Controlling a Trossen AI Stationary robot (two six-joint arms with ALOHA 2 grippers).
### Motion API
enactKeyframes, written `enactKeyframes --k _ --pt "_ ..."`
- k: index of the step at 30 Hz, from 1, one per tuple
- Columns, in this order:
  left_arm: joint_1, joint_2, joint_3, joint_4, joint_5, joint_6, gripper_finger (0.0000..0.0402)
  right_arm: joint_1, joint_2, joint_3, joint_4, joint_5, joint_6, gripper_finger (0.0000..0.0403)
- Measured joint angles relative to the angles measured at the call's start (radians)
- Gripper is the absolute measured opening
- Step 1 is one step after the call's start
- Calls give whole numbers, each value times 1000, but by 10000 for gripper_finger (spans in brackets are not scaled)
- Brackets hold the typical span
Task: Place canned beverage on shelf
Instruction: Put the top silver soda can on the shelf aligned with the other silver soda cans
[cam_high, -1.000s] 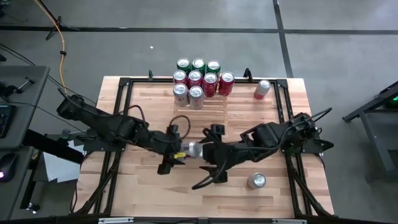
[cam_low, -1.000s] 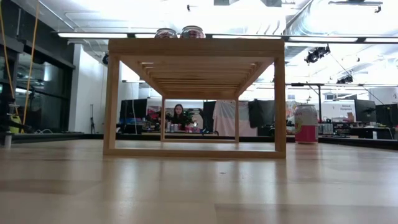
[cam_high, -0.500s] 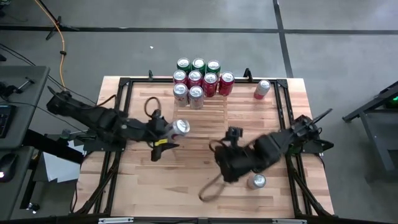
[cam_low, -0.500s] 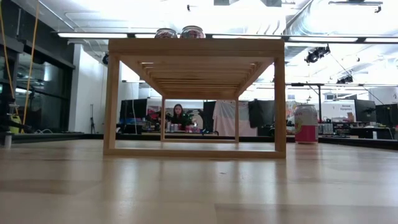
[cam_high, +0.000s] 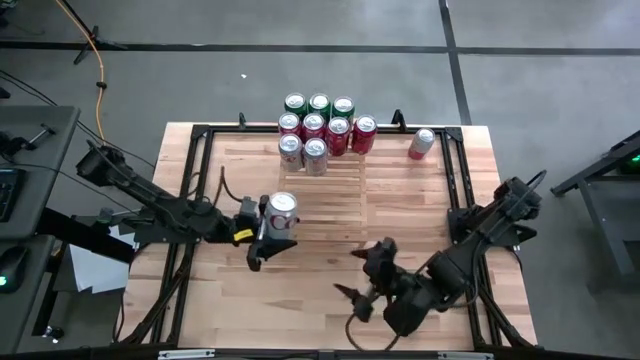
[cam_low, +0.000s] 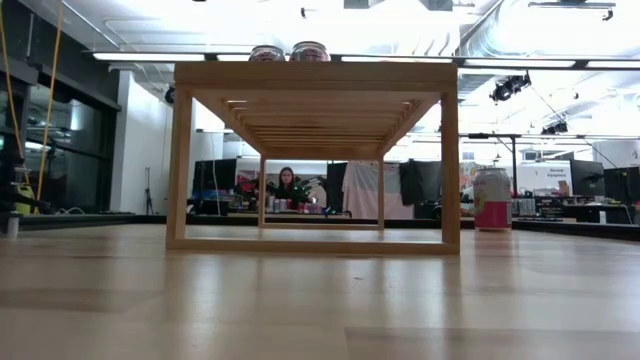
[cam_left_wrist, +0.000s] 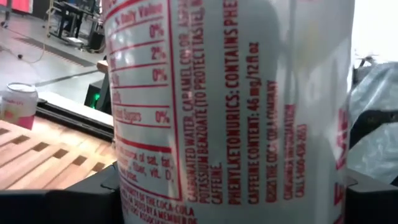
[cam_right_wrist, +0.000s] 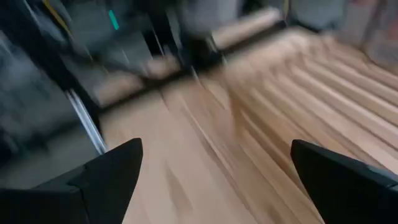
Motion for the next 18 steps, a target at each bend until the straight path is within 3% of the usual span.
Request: enactKeyframes --k 3,6,12,14,18 --pt "1 47 17 -3 13 3 279 -46 -23 -87 317 40 -130 396" --pt "4 90 40 -2 23 15 279 -118 -40 -139 547 10 -237 396" --pt "5 127 82 20 62 69 279 -243 -48 -114 639 -213 -372 396" --pt "13 127 86 30 152 76 279 -273 -47 -100 643 -323 -398 396" --pt "53 121 88 80 439 -22 279 -313 -47 -69 676 -511 -461 396"
